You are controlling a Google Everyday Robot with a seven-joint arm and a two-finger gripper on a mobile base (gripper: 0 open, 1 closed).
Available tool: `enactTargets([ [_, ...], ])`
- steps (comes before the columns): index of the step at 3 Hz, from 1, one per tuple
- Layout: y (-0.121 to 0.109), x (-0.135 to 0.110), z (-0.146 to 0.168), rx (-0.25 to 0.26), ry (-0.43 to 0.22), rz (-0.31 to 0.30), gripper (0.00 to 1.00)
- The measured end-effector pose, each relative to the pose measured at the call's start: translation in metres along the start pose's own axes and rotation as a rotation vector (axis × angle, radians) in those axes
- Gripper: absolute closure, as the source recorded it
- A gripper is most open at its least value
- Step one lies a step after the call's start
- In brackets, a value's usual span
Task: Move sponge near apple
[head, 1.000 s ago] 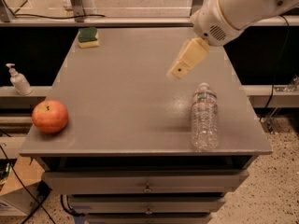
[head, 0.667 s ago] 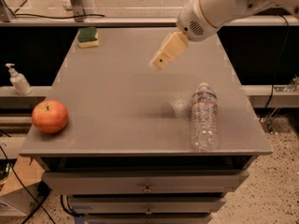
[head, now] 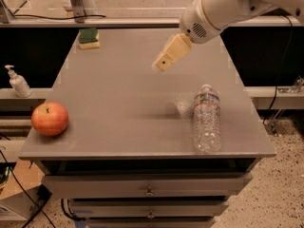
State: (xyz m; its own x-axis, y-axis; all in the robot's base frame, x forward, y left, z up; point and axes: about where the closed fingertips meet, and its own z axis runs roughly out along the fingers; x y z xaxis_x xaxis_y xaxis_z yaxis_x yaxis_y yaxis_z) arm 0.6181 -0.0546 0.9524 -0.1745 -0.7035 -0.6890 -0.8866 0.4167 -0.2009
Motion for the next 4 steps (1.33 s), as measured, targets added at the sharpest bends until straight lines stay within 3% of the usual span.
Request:
enactTargets([
  [2, -0.022, -0.034, 0.071, -0.016, -0.126, 0.050, 0.00],
  [4, -0.050, -0.075, 0.146, -0.063, -0.251, 0.078, 0.00],
])
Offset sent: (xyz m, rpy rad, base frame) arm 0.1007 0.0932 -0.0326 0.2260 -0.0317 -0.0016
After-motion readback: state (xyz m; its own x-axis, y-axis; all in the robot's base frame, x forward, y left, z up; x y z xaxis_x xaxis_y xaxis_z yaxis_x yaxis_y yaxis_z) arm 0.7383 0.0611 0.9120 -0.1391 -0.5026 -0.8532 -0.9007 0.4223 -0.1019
